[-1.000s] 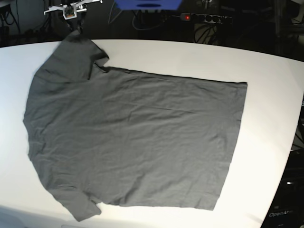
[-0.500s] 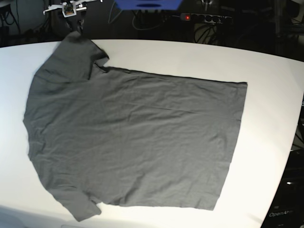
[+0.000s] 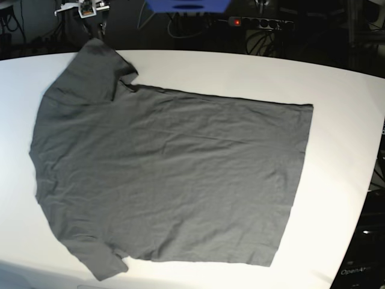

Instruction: Fold the T-shirt properly

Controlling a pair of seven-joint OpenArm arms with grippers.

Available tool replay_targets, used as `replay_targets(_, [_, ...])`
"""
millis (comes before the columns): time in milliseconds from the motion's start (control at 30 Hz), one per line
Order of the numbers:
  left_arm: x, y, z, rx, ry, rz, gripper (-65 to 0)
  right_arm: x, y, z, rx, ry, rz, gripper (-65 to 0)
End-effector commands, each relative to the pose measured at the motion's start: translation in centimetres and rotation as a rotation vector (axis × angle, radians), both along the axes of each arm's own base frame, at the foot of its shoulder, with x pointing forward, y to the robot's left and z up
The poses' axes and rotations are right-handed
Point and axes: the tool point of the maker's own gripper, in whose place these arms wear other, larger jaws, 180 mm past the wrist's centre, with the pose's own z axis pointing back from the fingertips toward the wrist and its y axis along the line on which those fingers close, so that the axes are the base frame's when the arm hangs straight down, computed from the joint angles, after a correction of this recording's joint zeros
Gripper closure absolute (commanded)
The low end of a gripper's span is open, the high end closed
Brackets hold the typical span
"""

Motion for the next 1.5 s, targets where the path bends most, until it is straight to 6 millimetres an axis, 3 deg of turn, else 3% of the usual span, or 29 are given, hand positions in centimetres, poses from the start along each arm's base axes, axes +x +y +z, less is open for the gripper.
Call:
replay_targets(0, [-1.0, 0.1, 0.5, 0.009, -0.004, 0.0, -1.2, -0.2, -0.4, 0.8, -0.004, -0.026, -0.001, -14.1])
replay_targets(300, [-1.1, 0.1, 0.5, 0.009, 0.0, 0.0, -1.2, -0.4, -0.3, 0.8, -0.002, -0.024, -0.009, -14.1])
replay_targets(533, [-1.8, 0.2, 0.5, 0.01, 0.013, -0.001, -1.2, -0.3, -0.6, 2.3, 0.036, -0.113, -0.049, -14.1])
replay_targets(1200, [-1.9, 0.2, 0.6, 0.01, 0.016, -0.001, -1.2, -0.1, -0.7, 2.4, 0.035, -0.116, -0.043, -14.8])
replay_targets(1467, [-1.9, 0.2, 0.6, 0.01, 0.016, -0.001, -1.2, 0.6, -0.5, 1.2, -0.01, -0.061, 0.019, -14.4])
